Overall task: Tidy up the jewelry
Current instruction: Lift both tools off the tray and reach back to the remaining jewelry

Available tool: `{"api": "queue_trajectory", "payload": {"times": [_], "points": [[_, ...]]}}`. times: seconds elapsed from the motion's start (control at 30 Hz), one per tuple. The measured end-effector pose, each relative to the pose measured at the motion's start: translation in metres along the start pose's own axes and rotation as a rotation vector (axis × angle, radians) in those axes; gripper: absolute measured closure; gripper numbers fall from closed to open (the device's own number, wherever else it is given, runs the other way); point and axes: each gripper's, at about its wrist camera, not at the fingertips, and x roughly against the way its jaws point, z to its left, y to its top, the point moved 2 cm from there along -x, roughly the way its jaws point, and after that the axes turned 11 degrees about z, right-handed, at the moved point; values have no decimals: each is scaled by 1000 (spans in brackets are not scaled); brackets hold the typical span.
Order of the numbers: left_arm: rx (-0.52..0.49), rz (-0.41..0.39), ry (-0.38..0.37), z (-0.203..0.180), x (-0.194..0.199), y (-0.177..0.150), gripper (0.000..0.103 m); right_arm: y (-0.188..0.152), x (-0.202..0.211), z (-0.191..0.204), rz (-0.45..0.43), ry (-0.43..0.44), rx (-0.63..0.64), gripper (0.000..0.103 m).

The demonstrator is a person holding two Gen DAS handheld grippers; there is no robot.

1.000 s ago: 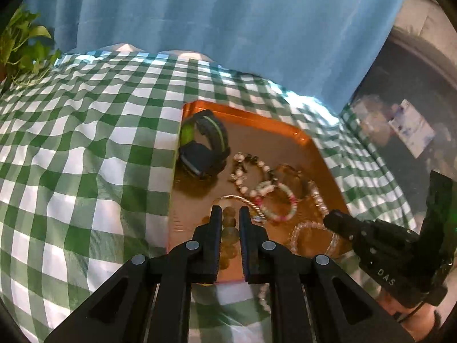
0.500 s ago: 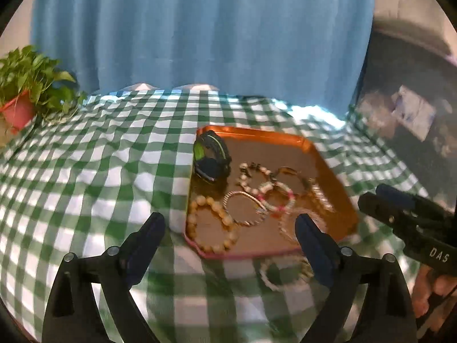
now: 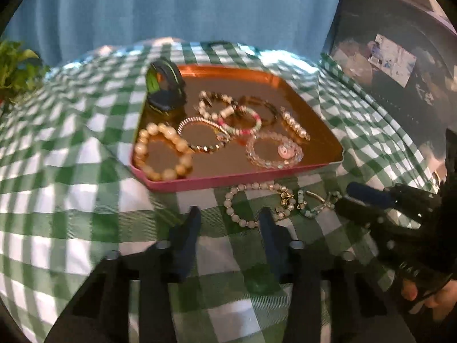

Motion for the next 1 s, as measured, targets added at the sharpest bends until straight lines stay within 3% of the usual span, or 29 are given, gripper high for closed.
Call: {"api": "queue_trajectory", "payload": {"times": [0.1, 0.23, 0.3, 0.57, 0.73, 0.87, 1.0], "points": [[-21, 11, -1, -3, -8, 7, 75, -3, -16, 1, 53, -33, 31, 79], [-59, 11, 15, -8, -13, 13, 80, 0, -18, -1, 48, -35, 35, 83], [-35, 16, 6, -2, -13, 15, 97, 1, -18, -2, 47, -55, 34, 88], [-10, -6, -14, 11, 7, 6, 97, 4, -14, -4, 45, -23, 15, 97], [63, -19, -147, 27, 38, -14, 97, -11, -4, 7, 64, 82, -15, 97], [20, 24, -145, 15, 34, -38, 97, -24, 2, 34, 72, 78, 62, 98], [4, 42, -103, 11, 29, -40, 95, -25, 4, 33, 55, 73, 64, 97]]}}
